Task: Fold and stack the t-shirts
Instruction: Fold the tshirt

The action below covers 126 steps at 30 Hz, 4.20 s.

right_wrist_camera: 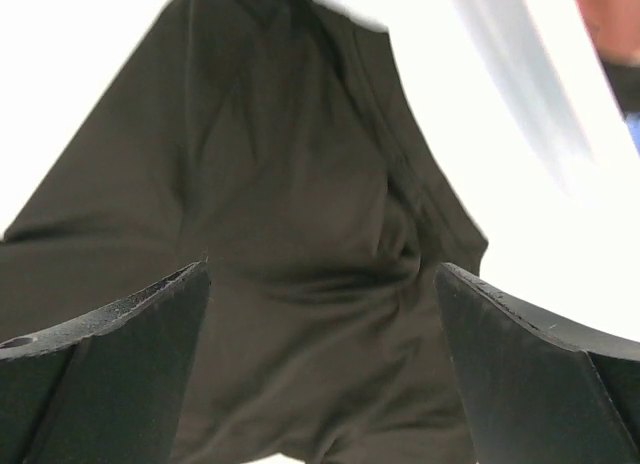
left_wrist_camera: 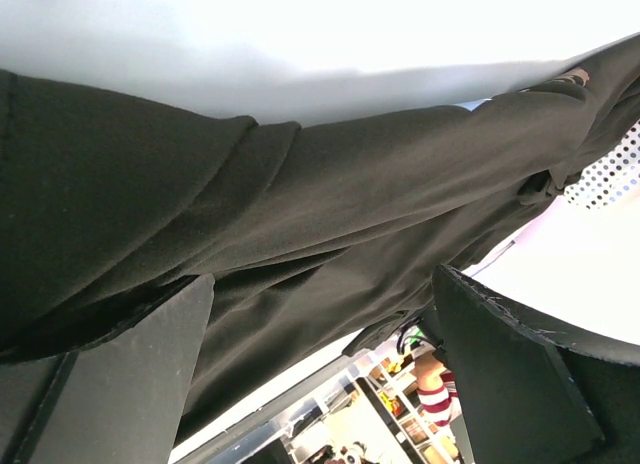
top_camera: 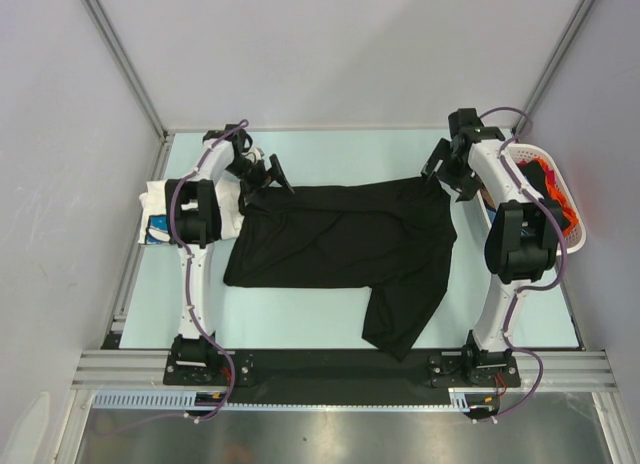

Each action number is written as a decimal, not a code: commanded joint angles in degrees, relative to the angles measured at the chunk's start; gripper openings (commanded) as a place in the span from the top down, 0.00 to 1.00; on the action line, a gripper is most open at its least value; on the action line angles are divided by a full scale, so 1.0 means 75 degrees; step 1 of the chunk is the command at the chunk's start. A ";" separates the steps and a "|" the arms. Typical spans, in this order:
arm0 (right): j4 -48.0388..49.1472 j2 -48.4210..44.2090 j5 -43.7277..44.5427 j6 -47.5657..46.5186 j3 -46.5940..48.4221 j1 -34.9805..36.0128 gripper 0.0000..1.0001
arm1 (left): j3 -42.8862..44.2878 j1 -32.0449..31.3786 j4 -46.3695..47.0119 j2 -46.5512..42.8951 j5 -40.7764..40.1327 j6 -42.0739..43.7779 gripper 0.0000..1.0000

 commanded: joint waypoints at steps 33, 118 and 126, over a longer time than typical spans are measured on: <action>0.1800 0.4047 -0.0568 -0.1979 0.3361 -0.0376 0.00 | 0.0834 0.0834 0.0883 -0.1189 -0.1754 -0.0074 0.00; 0.0862 0.4164 -0.3100 -0.2494 0.2693 -0.1267 0.99 | 0.1199 0.0037 0.0228 0.0171 -0.2315 0.0359 0.00; 0.0885 0.4269 -0.3041 -0.2471 0.2881 -0.1314 1.00 | 0.0752 0.0201 0.0297 -0.0357 -0.3405 0.0196 0.00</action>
